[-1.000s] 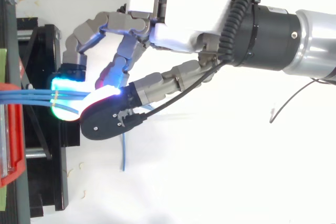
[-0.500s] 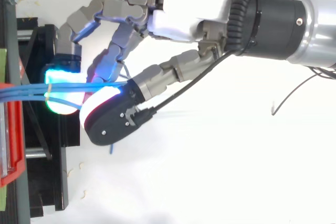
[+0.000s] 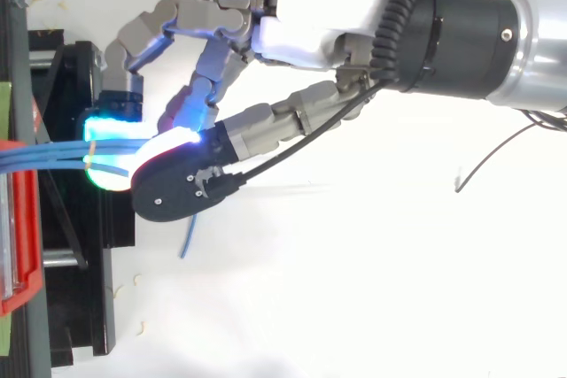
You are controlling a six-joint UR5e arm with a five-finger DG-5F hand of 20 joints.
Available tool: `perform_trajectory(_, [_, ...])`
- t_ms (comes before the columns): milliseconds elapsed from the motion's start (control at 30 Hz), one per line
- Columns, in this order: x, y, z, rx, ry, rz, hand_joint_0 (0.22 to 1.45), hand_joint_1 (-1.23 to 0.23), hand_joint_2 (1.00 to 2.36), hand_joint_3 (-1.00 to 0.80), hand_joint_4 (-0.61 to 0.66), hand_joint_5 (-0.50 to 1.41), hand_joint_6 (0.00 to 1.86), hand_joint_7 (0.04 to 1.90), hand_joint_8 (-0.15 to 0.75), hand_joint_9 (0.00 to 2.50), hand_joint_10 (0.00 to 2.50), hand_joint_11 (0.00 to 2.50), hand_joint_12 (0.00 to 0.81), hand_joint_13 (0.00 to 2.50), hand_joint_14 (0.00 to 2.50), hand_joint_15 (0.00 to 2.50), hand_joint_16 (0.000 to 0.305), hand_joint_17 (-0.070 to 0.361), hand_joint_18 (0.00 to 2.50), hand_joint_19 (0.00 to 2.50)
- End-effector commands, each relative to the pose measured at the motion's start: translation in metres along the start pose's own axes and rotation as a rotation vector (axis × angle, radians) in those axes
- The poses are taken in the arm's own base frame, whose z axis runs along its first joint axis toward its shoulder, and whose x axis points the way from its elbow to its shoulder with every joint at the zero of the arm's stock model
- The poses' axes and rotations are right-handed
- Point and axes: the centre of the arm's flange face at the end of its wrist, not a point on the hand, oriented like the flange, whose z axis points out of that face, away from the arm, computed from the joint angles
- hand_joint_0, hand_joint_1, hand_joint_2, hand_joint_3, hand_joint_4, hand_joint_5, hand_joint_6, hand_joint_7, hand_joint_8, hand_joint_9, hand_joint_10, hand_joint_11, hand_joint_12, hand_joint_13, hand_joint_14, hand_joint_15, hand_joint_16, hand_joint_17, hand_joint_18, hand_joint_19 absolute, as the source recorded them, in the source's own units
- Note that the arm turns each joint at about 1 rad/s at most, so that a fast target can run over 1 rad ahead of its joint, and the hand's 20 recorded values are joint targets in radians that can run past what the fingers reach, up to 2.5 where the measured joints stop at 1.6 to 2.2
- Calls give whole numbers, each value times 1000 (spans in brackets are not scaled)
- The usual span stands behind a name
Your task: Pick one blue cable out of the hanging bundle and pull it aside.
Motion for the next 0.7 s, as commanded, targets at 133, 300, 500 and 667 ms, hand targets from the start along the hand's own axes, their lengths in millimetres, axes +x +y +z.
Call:
perform_trajectory(133, [-1, 8, -5, 19, 1, -10, 731, -921, 1014, -108, -146, -124, 975, 872, 252, 1120, 32, 850, 376, 823, 22, 549, 51, 115, 695, 677])
perform_trajectory(300, [-3, 15, -10, 43, 3, -25, 668, -918, 1000, -500, 21, -106, 927, 787, 242, 1105, 31, 824, 364, 812, 23, 554, 49, 110, 669, 673])
perform_trajectory(500, [-3, 14, -13, 66, 5, -30, 502, -676, 1000, -500, 37, -77, 897, 820, 269, 1211, 30, 769, 391, 872, 24, 549, 54, 122, 701, 700])
perform_trajectory(667, [-3, 16, -13, 61, 5, -30, 579, -588, 1005, -429, 17, -68, 891, 876, 253, 1237, 31, 765, 377, 890, 22, 566, 51, 114, 691, 730])
